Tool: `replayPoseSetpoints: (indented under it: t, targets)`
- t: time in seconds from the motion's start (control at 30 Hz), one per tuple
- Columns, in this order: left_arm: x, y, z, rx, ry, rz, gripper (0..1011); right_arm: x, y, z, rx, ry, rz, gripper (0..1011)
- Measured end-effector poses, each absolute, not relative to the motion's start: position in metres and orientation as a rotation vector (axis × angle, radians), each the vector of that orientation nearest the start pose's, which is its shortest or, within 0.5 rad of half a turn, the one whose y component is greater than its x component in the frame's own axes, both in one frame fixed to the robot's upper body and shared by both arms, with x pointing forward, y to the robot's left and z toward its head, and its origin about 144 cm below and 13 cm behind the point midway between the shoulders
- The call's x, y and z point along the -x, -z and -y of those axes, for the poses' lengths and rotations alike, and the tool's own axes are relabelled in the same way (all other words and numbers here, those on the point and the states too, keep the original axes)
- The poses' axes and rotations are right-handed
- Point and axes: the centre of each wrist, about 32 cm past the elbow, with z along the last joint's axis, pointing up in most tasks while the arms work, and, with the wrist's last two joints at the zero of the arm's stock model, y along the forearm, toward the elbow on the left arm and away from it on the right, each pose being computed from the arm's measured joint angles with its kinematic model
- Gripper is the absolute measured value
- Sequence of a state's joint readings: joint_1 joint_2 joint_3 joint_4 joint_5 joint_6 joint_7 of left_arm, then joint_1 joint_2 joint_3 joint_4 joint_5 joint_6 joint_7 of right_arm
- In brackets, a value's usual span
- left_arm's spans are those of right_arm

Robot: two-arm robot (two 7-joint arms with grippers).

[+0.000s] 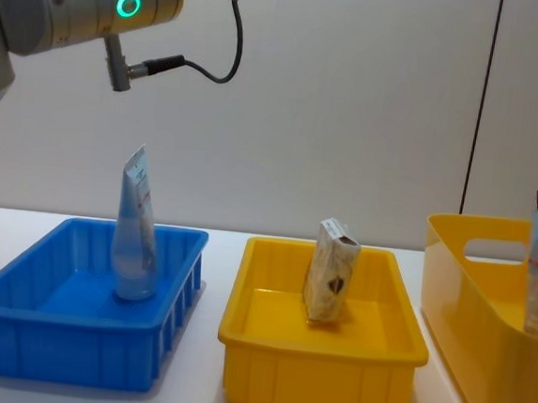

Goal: Bimanual collaborative sorting of washing and personal care products

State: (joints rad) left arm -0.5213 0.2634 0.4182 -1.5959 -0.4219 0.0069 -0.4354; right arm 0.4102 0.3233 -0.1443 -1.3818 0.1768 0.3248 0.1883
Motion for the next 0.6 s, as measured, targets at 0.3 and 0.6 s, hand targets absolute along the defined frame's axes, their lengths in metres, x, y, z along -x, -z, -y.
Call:
replayPoseSetpoints:
  t: [0.3, 0.6]
  targets:
    - [-0.5490, -1.3171, -0.1740, 0.255, -0.688, 0.304, 1001, -0.5642, -1.2394, 0.2985, 0.244, 1.347, 0.012, 1004]
    - [-0.5490, -1.3171, -0.1740, 0.255, -0.688, 0.304, 1001, -0.5643, -1.2391, 0.2986, 0.244, 1.347, 0.010, 1004]
